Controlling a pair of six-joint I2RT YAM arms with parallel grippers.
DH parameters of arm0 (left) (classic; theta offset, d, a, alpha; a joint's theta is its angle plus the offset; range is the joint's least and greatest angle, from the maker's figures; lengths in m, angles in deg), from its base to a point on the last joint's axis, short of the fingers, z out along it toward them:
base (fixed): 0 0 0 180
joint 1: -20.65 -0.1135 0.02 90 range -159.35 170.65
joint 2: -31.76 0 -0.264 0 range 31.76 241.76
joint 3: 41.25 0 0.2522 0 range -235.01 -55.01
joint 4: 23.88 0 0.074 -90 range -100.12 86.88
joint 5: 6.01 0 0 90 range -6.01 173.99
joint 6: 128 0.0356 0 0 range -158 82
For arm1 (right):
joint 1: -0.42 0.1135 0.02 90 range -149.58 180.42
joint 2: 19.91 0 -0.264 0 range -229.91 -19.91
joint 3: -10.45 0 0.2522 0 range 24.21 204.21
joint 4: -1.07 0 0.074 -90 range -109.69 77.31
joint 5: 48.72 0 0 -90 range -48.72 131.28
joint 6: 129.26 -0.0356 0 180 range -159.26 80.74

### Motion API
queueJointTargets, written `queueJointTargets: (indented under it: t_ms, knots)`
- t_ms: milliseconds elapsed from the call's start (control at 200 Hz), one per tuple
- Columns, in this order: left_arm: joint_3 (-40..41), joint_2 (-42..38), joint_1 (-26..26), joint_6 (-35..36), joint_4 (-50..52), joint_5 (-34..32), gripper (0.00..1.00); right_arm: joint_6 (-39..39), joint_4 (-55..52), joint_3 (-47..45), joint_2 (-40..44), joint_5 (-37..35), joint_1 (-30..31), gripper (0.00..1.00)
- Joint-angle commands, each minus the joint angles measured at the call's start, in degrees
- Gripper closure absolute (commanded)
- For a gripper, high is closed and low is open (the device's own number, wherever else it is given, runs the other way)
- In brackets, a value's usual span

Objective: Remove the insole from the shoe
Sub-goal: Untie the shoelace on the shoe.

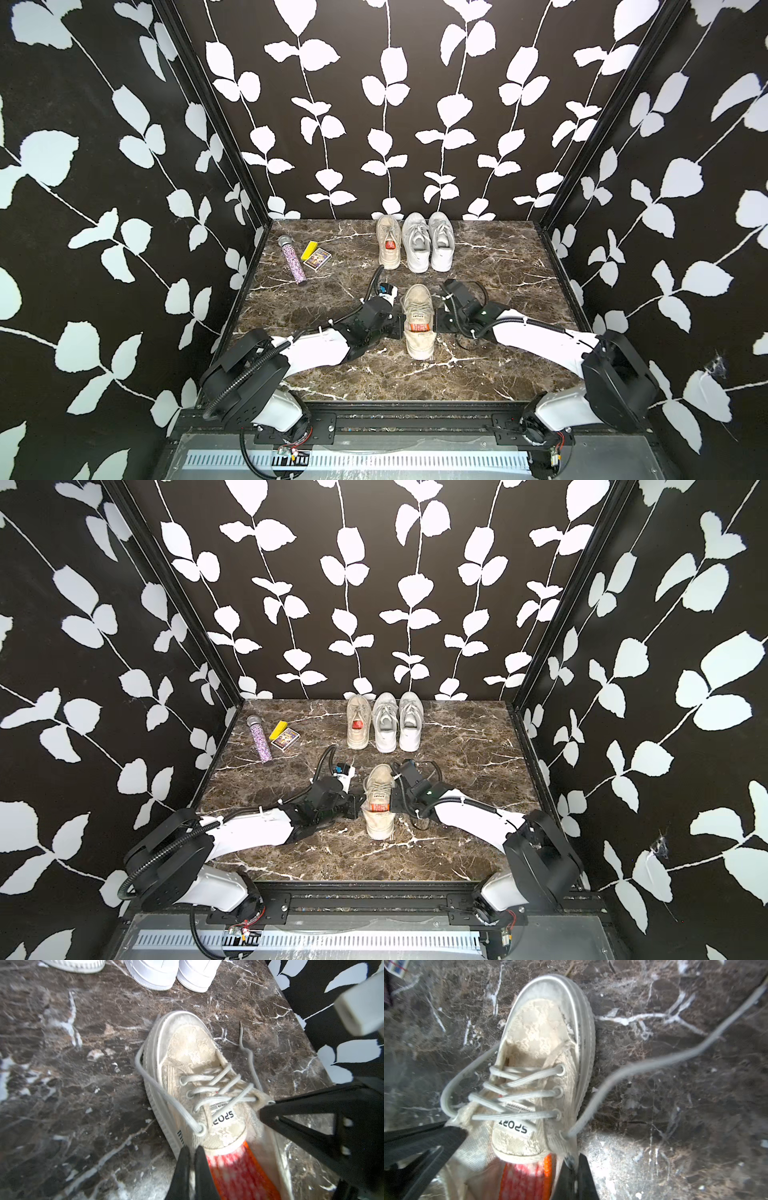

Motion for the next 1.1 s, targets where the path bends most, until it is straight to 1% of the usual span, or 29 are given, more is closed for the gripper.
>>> queueJointTargets:
  t_ms: [0, 115, 205, 295, 380, 460, 520, 690, 805, 865, 975, 1090]
  knots:
    - [2.47, -2.40, -3.21, -2.37, 2.78, -7.30, 1.00, -1.17, -7.03, -1.25, -0.64, -7.42, -3.36, 1.00]
    - [1.45, -1.30, -3.13, -2.18, 1.49, -4.25, 1.00, 0.15, -5.93, -0.58, -1.81, -5.98, -3.14, 1.00]
    - [0.32, -1.41, -2.91, -4.13, 1.84, -2.89, 1.00, 2.16, -4.56, -0.31, -1.42, -4.90, -2.50, 1.00]
    - [-0.83, -1.66, -1.48, -5.17, 1.55, -2.28, 1.00, 5.32, -4.65, 1.17, -0.95, -4.44, -0.83, 0.86]
    - [-2.70, -1.01, 0.52, -5.18, 2.72, -2.49, 1.00, 9.00, -5.53, 2.92, -0.68, -5.62, 1.34, 0.74]
    - [-3.37, 0.05, 1.73, -6.24, 1.27, -1.53, 1.00, 12.11, -6.31, 4.22, -0.36, -6.35, 2.98, 0.67]
    - [-3.24, 0.75, 2.23, -7.55, -0.30, -0.84, 1.00, 14.03, -6.25, 4.46, 0.33, -6.82, 4.09, 0.63]
    - [-2.85, 1.35, 2.86, -8.44, -1.50, -0.61, 1.00, 18.87, -4.92, 4.04, 3.78, -8.66, 7.36, 0.60]
    - [-2.33, 1.18, 2.86, -8.61, -2.09, -0.52, 1.00, 21.93, -3.52, 3.93, 4.96, -8.42, 9.14, 0.58]
    - [-1.93, 1.08, 2.86, -8.78, -2.41, -0.52, 1.00, 22.71, -2.98, 4.16, 4.93, -7.20, 9.77, 0.57]
    - [-1.20, 1.00, 2.86, -9.15, -3.10, -0.78, 1.00, 22.87, -0.57, 4.19, 4.30, -2.63, 10.50, 0.57]
    - [-0.76, 1.09, 2.86, -9.47, -3.82, -0.79, 1.00, 23.50, 0.22, 5.17, 1.72, -0.95, 11.52, 0.57]
